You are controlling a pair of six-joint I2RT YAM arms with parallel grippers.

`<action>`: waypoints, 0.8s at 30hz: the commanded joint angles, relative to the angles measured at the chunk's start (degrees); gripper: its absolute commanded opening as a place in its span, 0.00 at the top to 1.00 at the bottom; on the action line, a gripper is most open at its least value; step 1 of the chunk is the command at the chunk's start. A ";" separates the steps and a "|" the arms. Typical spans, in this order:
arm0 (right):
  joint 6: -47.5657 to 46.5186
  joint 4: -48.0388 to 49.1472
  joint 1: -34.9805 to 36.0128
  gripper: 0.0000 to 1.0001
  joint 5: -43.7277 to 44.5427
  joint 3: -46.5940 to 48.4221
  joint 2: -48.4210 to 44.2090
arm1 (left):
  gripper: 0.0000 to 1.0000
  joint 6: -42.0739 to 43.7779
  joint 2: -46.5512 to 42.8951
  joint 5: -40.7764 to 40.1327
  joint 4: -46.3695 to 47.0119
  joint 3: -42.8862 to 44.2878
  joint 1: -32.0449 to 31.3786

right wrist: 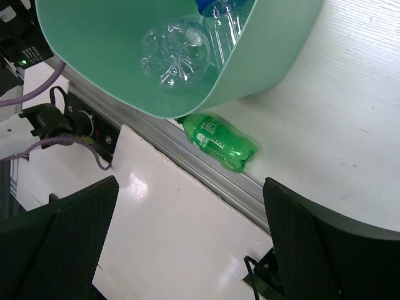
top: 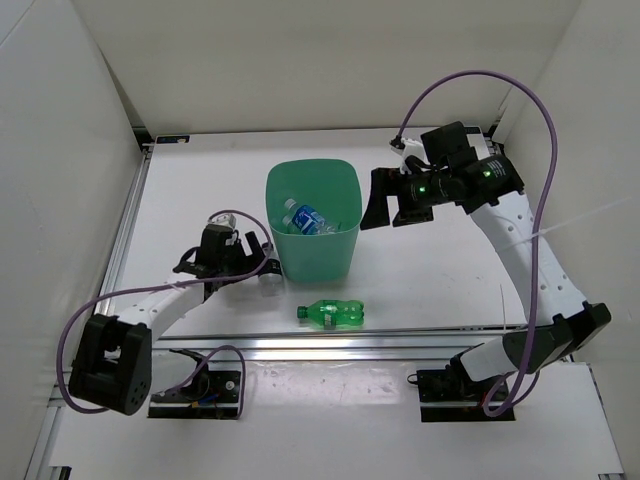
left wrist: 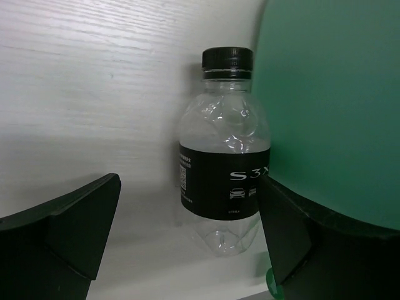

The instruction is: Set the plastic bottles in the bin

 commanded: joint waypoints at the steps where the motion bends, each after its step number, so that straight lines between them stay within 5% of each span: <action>1: -2.96 -1.89 -0.09 0.00 0.42 2.65 1.24 | 0.00 0.26 -1.20 3.19 6.92 -2.23 0.12; 18: -2.96 -1.90 -0.09 0.00 2.00 4.23 3.61 | 0.05 -0.54 4.70 4.51 14.31 -2.14 -1.11; 23: -2.96 -1.90 -0.09 0.00 2.00 3.18 3.61 | 0.64 -0.01 0.22 4.51 11.69 -4.51 -0.58; 24: -2.96 -1.90 -0.09 0.00 2.00 3.18 3.61 | 0.68 -0.01 -0.49 3.38 10.89 -4.52 -0.06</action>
